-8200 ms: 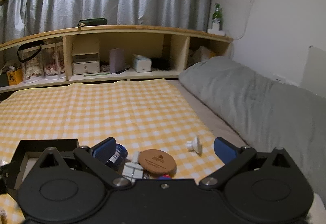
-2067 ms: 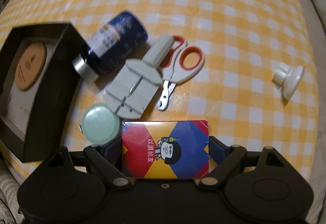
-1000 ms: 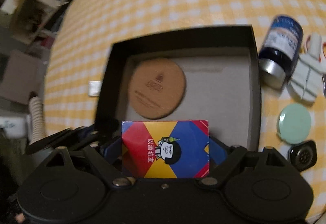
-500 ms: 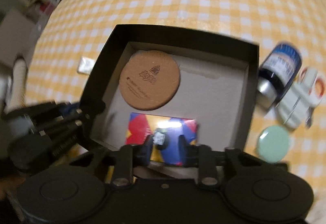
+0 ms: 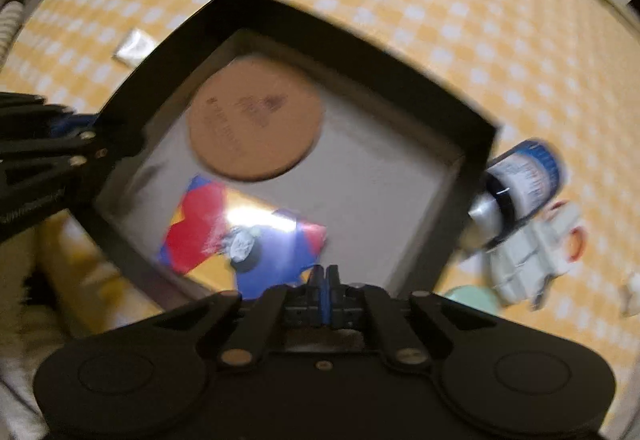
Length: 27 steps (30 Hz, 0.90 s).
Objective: Organize rigid objects
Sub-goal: 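Lower the colourful card box into the black box and release it, then grasp the blue medicine bottle with the right gripper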
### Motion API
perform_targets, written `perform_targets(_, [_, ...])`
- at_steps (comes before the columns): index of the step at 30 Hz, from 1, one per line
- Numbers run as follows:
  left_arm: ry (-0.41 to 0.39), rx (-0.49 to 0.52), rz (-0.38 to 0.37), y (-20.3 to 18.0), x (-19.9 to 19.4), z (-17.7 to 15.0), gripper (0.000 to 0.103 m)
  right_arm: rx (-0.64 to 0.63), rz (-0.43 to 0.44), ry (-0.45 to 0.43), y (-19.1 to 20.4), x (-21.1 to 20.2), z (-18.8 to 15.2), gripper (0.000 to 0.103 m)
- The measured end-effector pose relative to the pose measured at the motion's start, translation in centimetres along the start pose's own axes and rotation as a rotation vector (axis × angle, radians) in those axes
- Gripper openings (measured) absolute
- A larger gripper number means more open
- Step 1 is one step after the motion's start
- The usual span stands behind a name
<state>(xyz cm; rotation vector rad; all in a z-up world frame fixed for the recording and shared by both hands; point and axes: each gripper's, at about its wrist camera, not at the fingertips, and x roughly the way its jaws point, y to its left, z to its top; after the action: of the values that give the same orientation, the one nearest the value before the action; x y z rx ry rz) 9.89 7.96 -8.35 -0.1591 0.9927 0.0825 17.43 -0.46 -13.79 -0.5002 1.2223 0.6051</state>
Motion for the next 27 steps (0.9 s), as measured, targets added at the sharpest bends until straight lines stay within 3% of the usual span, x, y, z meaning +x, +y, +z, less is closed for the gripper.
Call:
perform_targets(5, [0.0, -0.001, 0.0, 0.0, 0.0, 0.0, 0.01, 0.11, 0.259, -0.016, -0.8, -0.2, 0.1, 0.001])
perform_targets(8, [0.003, -0.001, -0.004, -0.1, -0.1, 0.0, 0.01, 0.148, 0.361, -0.031, -0.7, -0.3, 0.2, 0.001])
perform_targets(20, [0.003, -0.003, -0.004, 0.0, -0.1, 0.0, 0.01, 0.192, 0.298, -0.083, -2.1, -2.3, -0.7, 0.004])
perform_targets(22, [0.003, -0.003, -0.004, 0.0, -0.1, -0.1, 0.01, 0.21, 0.303, -0.114, -2.2, -3.0, -0.5, 0.01])
perform_targets(24, [0.003, -0.002, -0.004, 0.0, -0.1, -0.1, 0.01, 0.23, 0.297, -0.161, -2.7, -4.2, -0.6, 0.029])
perform_targets(27, [0.002, 0.001, -0.001, -0.1, -0.1, 0.0, 0.01, 0.271, 0.289, -0.247, -4.2, -6.0, -0.8, 0.048])
